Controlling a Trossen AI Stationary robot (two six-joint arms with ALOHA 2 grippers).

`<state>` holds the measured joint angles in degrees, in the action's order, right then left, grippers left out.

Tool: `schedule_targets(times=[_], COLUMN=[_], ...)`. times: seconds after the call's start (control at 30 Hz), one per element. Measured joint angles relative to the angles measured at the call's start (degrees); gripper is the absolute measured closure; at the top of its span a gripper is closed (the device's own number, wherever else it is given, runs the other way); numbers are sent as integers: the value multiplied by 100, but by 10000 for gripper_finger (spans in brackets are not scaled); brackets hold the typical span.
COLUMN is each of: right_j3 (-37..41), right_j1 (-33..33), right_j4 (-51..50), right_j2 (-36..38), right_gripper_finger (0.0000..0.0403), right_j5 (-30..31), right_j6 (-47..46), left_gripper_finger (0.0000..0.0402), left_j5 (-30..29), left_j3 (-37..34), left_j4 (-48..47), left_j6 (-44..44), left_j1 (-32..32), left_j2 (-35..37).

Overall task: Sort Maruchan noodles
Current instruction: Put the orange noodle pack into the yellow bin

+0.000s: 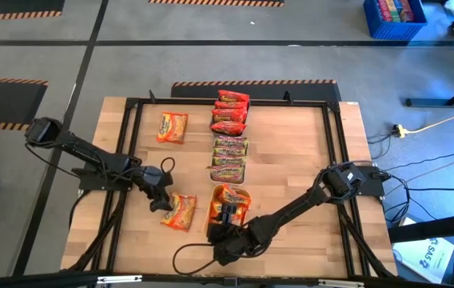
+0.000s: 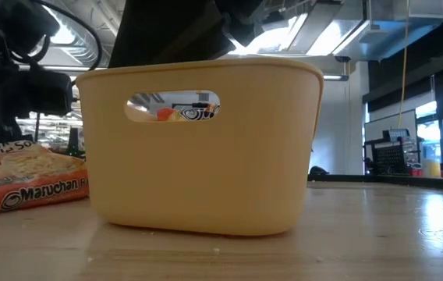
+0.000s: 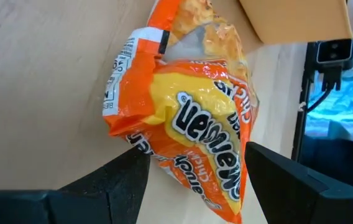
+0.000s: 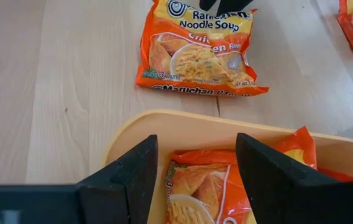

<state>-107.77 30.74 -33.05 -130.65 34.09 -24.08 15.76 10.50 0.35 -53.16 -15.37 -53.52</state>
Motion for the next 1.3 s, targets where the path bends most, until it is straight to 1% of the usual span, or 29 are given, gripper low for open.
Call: schedule_targets(times=[0.23, 0.4, 0.6, 0.73, 0.87, 0.93, 1.03, 1.3], right_j3=[0, 0, 0, -2, -2, -2, -2, -2], right_j1=[0, 0, 0, 0, 0, 0, 0, 0], right_j4=[-3, -1, -1, -1, -1, -1, -1, 1], right_j2=[0, 0, 0, 0, 0, 0, 0, 0], right_gripper_finger=[205, 205, 205, 205, 205, 205, 205, 205], right_j5=[2, 2, 18, 153, 243, 243, 245, 245], right_j6=[11, 13, 33, 35, 37, 37, 37, 35], left_gripper_finger=[145, 145, 145, 145, 151, 165, 198, 322], left_j5=[-499, -832, -1383, -1819, -2034, -2087, -2109, -2078], left_j3=[-7, -7, -4, -3, -2, -2, 0, 4], left_j4=[69, 535, 843, 1375, 1884, 2047, 2228, 2450], left_j6=[-568, -805, -1180, -1321, -1218, -1186, -1166, -848], left_j1=[-288, -557, -811, -975, -1040, -1071, -1071, -1063], left_j2=[-188, -418, -934, -1346, -1695, -1859, -2048, -2214])
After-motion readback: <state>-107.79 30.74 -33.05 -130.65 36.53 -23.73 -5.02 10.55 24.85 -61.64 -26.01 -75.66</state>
